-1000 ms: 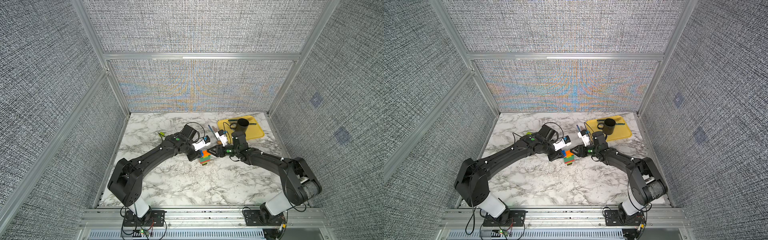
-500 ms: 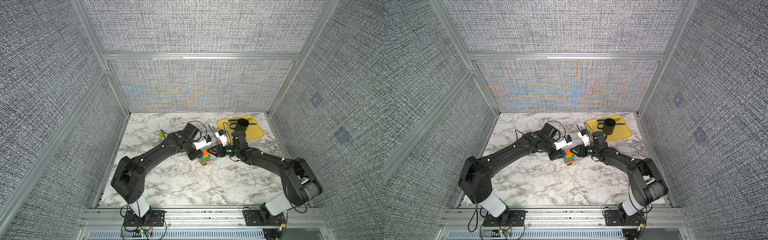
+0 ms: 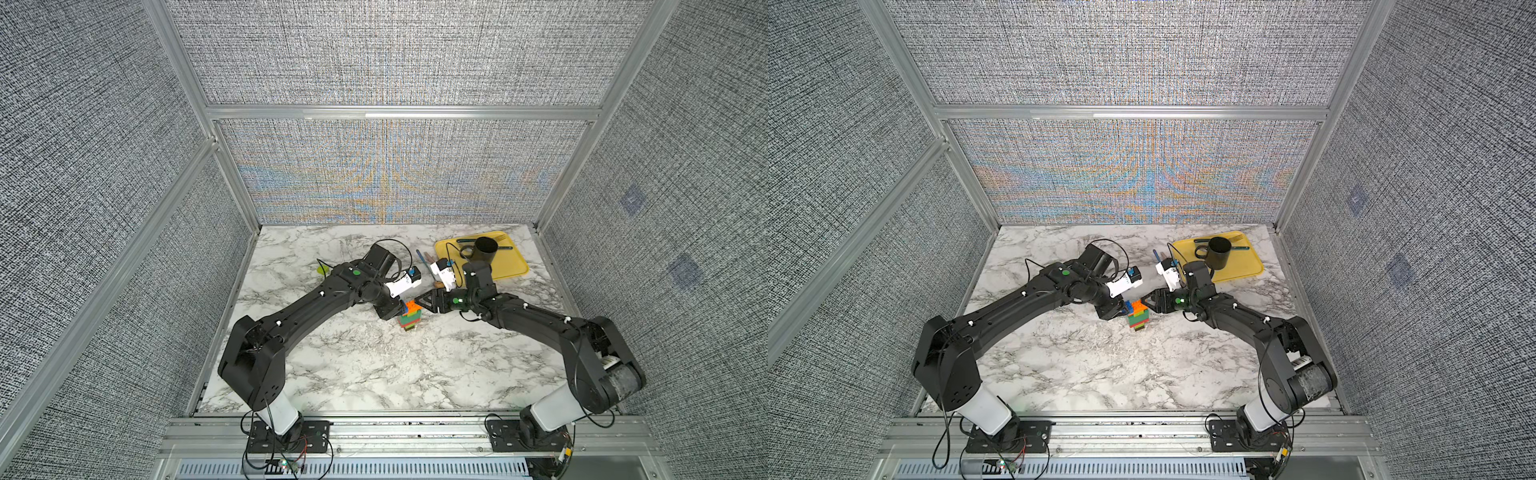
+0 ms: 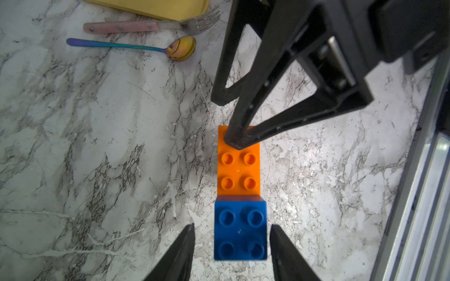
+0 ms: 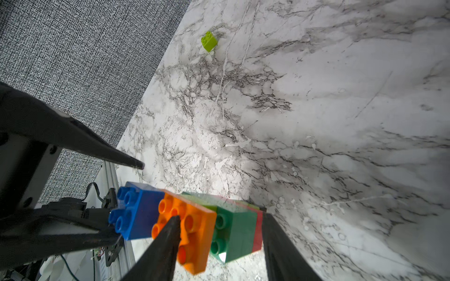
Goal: Assemble a carrot with lego
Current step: Assemble the lego brick with the lego brick, then pick up the lego brick from the center of the board.
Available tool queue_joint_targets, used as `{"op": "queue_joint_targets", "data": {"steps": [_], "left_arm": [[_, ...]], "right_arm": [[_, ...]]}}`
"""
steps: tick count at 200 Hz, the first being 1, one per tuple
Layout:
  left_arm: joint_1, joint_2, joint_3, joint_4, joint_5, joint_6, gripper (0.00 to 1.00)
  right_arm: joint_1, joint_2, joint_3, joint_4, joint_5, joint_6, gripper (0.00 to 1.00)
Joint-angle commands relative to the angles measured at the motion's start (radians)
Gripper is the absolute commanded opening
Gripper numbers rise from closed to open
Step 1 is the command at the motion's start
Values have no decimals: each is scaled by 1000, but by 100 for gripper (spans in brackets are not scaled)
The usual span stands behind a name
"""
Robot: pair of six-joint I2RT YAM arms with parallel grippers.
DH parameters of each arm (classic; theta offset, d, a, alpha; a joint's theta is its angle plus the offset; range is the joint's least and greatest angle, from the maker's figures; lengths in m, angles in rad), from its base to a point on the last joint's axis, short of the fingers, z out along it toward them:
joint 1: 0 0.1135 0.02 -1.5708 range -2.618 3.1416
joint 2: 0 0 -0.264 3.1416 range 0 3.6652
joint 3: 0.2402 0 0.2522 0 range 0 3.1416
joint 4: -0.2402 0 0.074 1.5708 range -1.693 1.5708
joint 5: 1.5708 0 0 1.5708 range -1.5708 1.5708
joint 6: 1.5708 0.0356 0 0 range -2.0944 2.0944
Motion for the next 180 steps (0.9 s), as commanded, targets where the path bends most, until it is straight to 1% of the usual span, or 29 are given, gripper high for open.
{"op": "queue_joint_targets", "data": {"steps": [1, 30, 45, 54, 66, 76, 87, 102, 116, 128, 146, 156, 180], "left_arm": [[1, -32, -14, 11, 35, 6, 54], [5, -84, -41, 50, 53, -9, 55], [29, -123, -81, 118, 43, -57, 54], [56, -147, -111, 173, 27, -111, 54], [102, -173, -152, 243, -31, -203, 53], [160, -182, -176, 285, -75, -300, 52], [228, -174, -187, 299, -151, -414, 52], [316, -134, -175, 267, -245, -523, 52], [386, -81, -162, 242, -321, -589, 57], [443, -31, -167, 265, -327, -637, 63], [508, 49, -158, 309, -319, -699, 66], [530, 107, -125, 308, -329, -714, 67], [564, 251, -15, 279, -311, -717, 68]], "right_arm": [[1, -14, 18, -6, -3, 13, 58], [-7, -31, 32, 4, -26, 29, 62], [-19, -54, 31, 5, -20, 32, 63], [-29, -72, 29, 9, -12, 32, 63], [-41, -94, 20, 13, -1, 32, 63], [-48, -111, 10, 18, 8, 32, 63], [-52, -127, -2, 27, 18, 33, 63], [-58, -140, -22, 42, 26, 39, 63], [-62, -145, -34, 48, 28, 40, 63], [-63, -146, -39, 49, 33, 38, 63], [-65, -145, -40, 50, 35, 37, 63], [-65, -143, -40, 49, 35, 36, 63], [-67, -137, -40, 41, 36, 27, 63]]}}
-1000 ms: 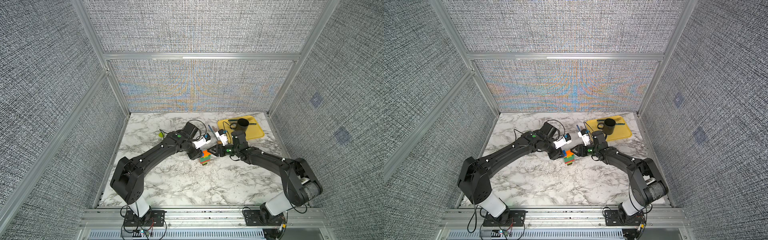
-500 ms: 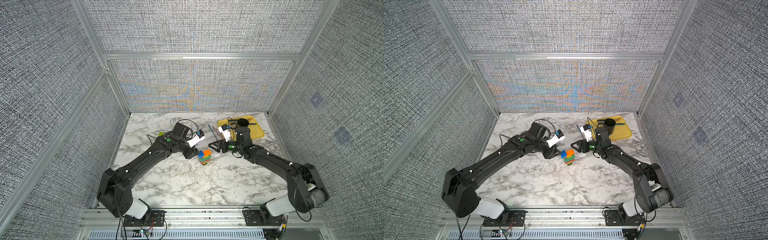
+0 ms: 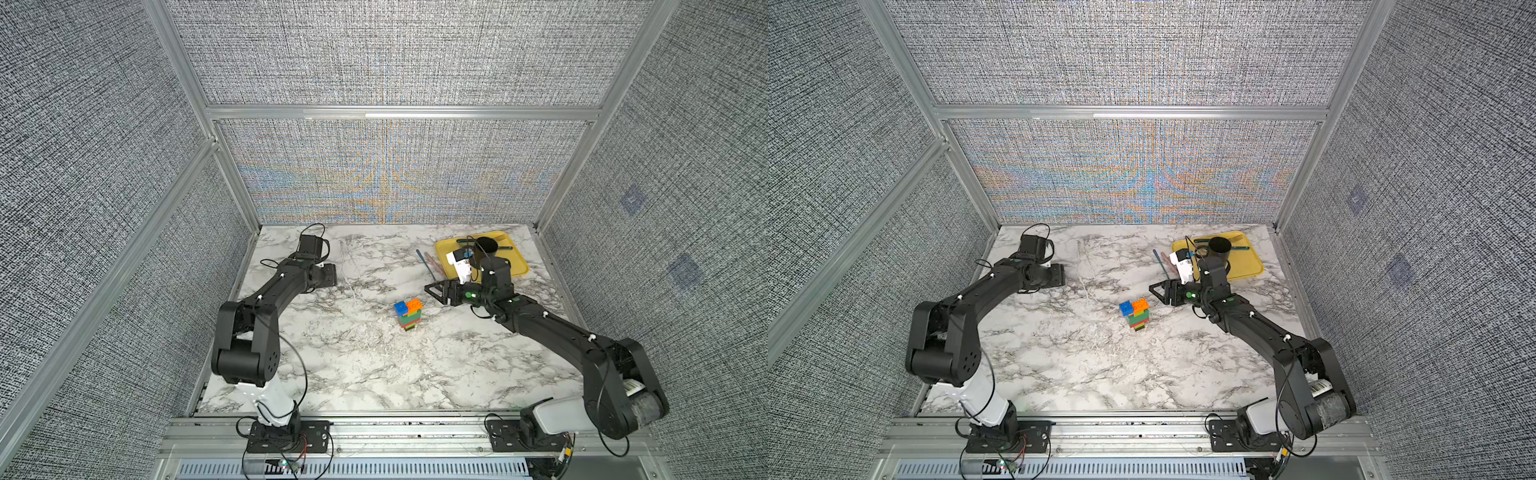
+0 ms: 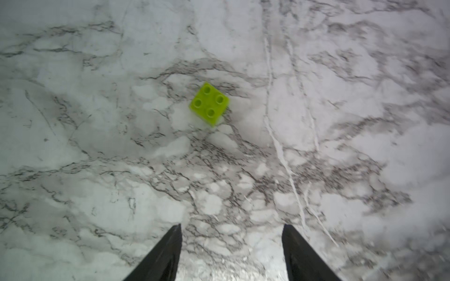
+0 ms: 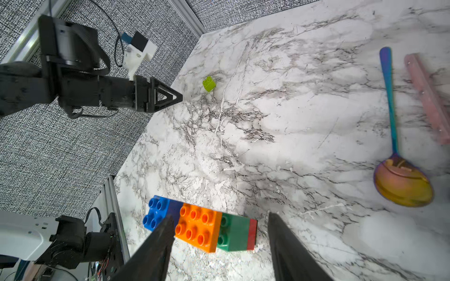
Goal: Assemble a carrot with lego
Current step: Pick up the lego brick from the center of the board.
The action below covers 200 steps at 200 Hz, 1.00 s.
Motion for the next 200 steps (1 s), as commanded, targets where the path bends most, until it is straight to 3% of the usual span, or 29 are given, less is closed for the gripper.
{"op": "queue_joint_targets", "data": {"steps": [1, 29, 43, 94, 154, 200], "left_arm": [[24, 102, 78, 13, -6, -55, 68], [53, 236, 192, -28, -14, -24, 68], [79, 294, 261, -73, 42, -7, 67], [93, 431, 462, -251, 86, 68, 66], [93, 535, 618, -412, 23, 157, 67], [94, 626, 739, -509, -32, 219, 62]], "right_arm": [[-3, 3, -2, 12, 6, -10, 63], [-5, 10, -2, -8, 16, -26, 63], [-8, 14, -2, -9, 20, -32, 63], [-12, 34, -37, 14, 13, -27, 63], [-15, 68, -36, 43, -12, -17, 63], [-15, 59, -44, 44, -5, -19, 63]]}}
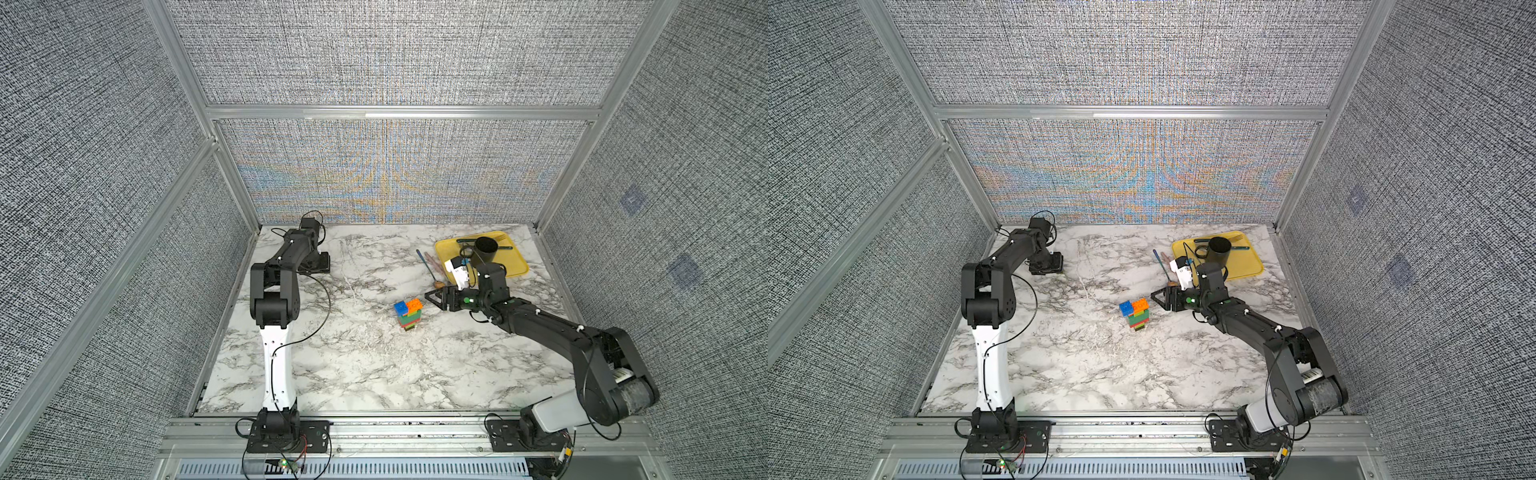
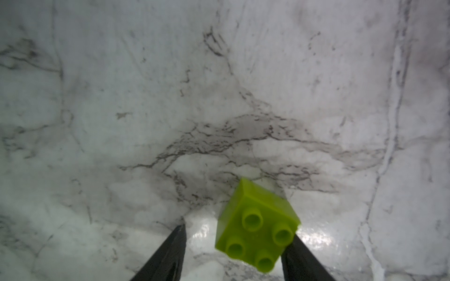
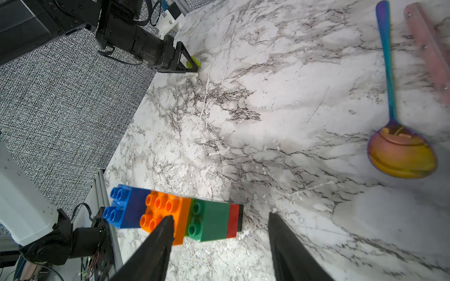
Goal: Assemble a carrot with lego
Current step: Pick up the lego brick from the center of the board.
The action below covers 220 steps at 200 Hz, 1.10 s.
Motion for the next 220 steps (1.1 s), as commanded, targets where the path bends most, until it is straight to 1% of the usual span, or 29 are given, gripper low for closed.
{"op": "queue_joint_targets", "data": {"steps": [1, 33, 79, 97, 115, 127, 140, 153, 161, 173, 192, 212, 220], "left_arm": [[3, 38, 34, -90, -38, 52, 61], [2, 88, 115, -126, 15, 75, 57], [4, 142, 185, -167, 15, 98, 47], [3, 152, 205, -171, 36, 100, 41], [3, 143, 203, -169, 50, 100, 31], [1, 113, 177, -166, 57, 96, 25], [-11, 31, 90, -125, 60, 87, 22], [-37, -92, -61, -56, 51, 75, 21], [-59, -183, -144, -17, 48, 65, 21], [-96, -330, -308, 46, 46, 47, 20], [-173, -568, -506, 107, 50, 34, 20], [-258, -783, -655, 118, 85, 98, 19], [-288, -855, -696, 110, 127, 140, 19]], "right_arm": [[0, -5, -3, 23, -4, -4, 63], [-2, -1, 1, 20, -7, -3, 63], [-1, -15, -10, 11, 2, -7, 63], [-2, -18, -17, 12, -1, -6, 63], [-1, -31, -22, 3, 4, -9, 63], [0, -49, -26, -12, 16, -21, 63], [-3, -78, -28, -41, 50, -45, 63], [-4, -118, -38, -63, 105, -73, 63], [-4, -146, -49, -68, 141, -90, 63], [-4, -189, -73, -65, 190, -106, 63], [-3, -262, -122, -39, 228, -121, 63], [-2, -336, -175, 0, 252, -119, 63], [-3, -363, -194, 15, 262, -115, 63]]}}
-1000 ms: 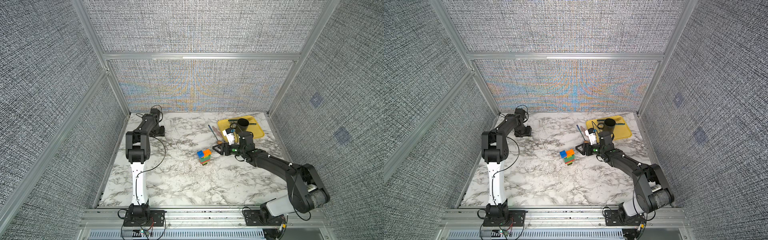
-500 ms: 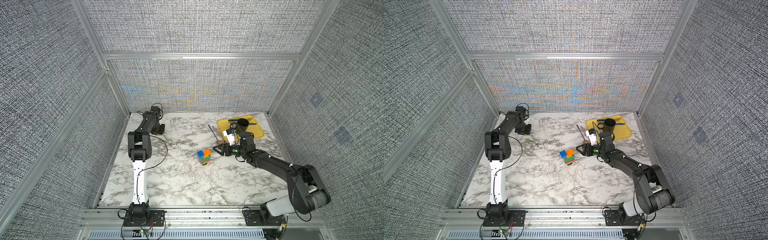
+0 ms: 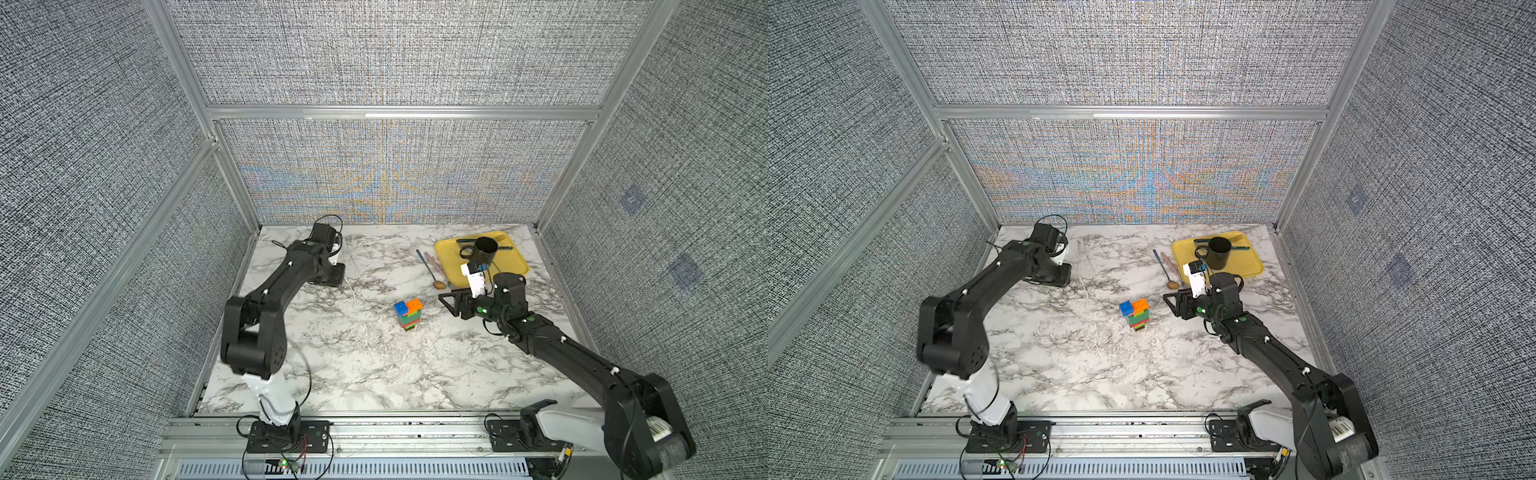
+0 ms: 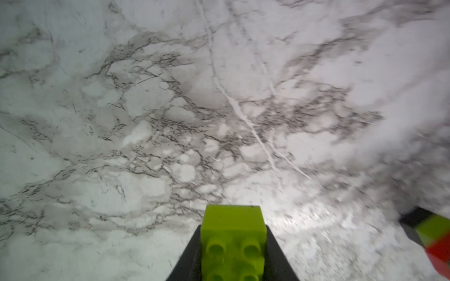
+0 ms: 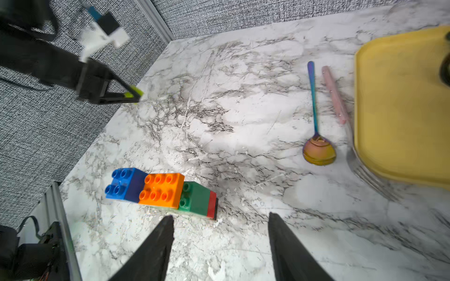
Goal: Assemble a carrot with lego
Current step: Pick up the lego brick from the center of the board, then place the lego brick at the center of the board.
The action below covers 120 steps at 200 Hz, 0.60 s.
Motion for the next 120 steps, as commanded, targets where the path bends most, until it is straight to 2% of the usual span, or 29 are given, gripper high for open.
{"op": "queue_joint_targets", "data": {"steps": [1, 21, 48, 81, 97, 120], "left_arm": [[-65, -171, -116, 36, 77, 90, 19], [-172, -320, -217, 18, 229, 269, 19], [-394, -401, -339, -9, 287, 538, 19], [-628, -346, -419, 36, 238, 696, 21], [-671, -284, -436, 83, 214, 720, 22], [-678, -152, -408, 75, 140, 729, 22]], "right_arm": [[1, -61, -40, 57, 67, -18, 63], [2, -112, -83, 96, 100, 5, 63], [1, -155, -116, 110, 149, 25, 63], [-5, -181, -143, 102, 174, 57, 64], [-5, -193, -154, 95, 175, 66, 64], [-5, -207, -164, 81, 188, 73, 64]]}}
